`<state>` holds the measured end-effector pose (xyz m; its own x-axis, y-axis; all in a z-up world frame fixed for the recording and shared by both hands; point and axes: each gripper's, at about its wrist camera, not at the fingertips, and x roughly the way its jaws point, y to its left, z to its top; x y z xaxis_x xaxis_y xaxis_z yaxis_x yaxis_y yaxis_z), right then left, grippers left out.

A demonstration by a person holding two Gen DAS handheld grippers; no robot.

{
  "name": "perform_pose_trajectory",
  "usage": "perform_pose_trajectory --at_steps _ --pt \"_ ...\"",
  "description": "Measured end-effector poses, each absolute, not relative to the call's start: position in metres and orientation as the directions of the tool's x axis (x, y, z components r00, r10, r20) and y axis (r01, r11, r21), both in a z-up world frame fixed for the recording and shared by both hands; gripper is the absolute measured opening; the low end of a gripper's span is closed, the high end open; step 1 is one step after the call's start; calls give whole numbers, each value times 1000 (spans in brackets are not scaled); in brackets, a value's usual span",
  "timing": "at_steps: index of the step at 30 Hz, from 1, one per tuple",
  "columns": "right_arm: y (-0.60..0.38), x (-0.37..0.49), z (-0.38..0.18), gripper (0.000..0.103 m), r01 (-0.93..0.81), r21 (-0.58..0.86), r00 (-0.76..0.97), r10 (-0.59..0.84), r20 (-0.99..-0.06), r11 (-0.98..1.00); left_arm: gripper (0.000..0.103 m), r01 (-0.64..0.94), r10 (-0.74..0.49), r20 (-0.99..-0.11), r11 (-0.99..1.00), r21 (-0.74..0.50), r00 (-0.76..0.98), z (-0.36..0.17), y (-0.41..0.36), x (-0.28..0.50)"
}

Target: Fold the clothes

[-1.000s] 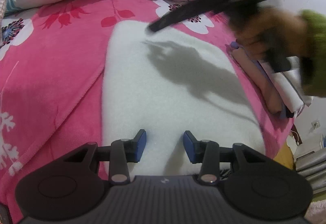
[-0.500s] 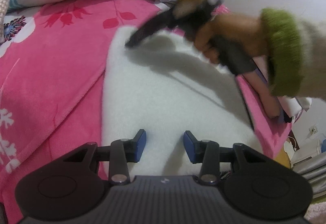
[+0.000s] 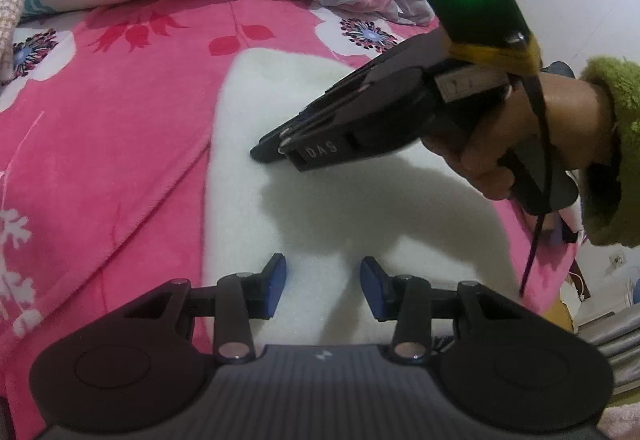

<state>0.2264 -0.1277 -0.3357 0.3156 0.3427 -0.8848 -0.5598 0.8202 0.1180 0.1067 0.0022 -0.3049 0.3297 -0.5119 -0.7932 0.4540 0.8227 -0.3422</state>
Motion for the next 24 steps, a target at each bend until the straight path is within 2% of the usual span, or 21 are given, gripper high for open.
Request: perform_pose_trajectory --at_steps 6,11,13,19,22,24 --pt "-136 219 -295 6 -530 168 318 378 -869 831 43 432 -534 -780 818 -380 326 -306 5 103" --pt "-130 209 -334 4 -548 171 272 368 -889 819 43 421 -521 -787 828 -370 331 -309 4 105" --pt "-130 214 -332 4 -524 191 265 371 -890 830 43 412 -536 -779 822 -393 326 -309 7 108" --pt "-126 195 -288 7 -574 225 252 431 -866 787 43 407 -546 -768 819 -405 335 -310 9 104" --pt "-121 183 -322 6 -597 200 192 381 -905 777 43 396 -529 -784 829 -396 324 -312 7 105" --pt "-124 182 -332 4 -592 213 212 404 -890 778 43 402 -525 -785 830 -387 328 -312 8 104"
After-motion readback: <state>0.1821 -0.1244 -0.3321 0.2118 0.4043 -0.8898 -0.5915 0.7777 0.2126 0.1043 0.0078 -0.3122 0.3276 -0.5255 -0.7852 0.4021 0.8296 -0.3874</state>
